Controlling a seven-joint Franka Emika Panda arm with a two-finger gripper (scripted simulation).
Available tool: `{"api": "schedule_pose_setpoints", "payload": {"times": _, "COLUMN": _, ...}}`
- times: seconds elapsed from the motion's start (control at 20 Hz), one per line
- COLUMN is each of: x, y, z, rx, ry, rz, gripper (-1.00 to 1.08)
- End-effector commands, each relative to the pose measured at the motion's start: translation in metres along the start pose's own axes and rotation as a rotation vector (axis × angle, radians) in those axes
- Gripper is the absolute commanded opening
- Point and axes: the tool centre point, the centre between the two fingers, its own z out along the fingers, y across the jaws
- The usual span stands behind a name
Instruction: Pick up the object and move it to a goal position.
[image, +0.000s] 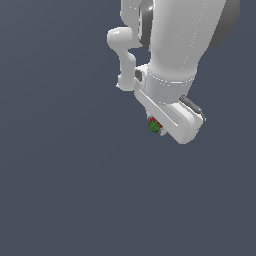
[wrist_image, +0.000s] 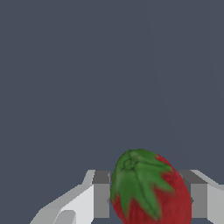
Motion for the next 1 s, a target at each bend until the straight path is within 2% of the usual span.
{"api": "schedule_pose_setpoints", "payload": {"times": 0.0, "x": -0.008, "y": -0.004, "z": -0.027, "rx": -0.001, "ry": 0.001, "rz": 0.000, "gripper": -1.00}}
{"api": "schedule_pose_setpoints", "payload": {"times": 0.45, "x": -0.029, "y": -0.018, "z": -0.098, "rx": 0.000, "ry": 0.000, "rz": -0.001, "gripper": -1.00}}
{"api": "schedule_pose_setpoints", "payload": {"times": 0.95, "x": -0.042, "y": -0.028, "z": -0.145, "rx": 0.000, "ry": -0.001, "rz": -0.002, "gripper": -1.00}}
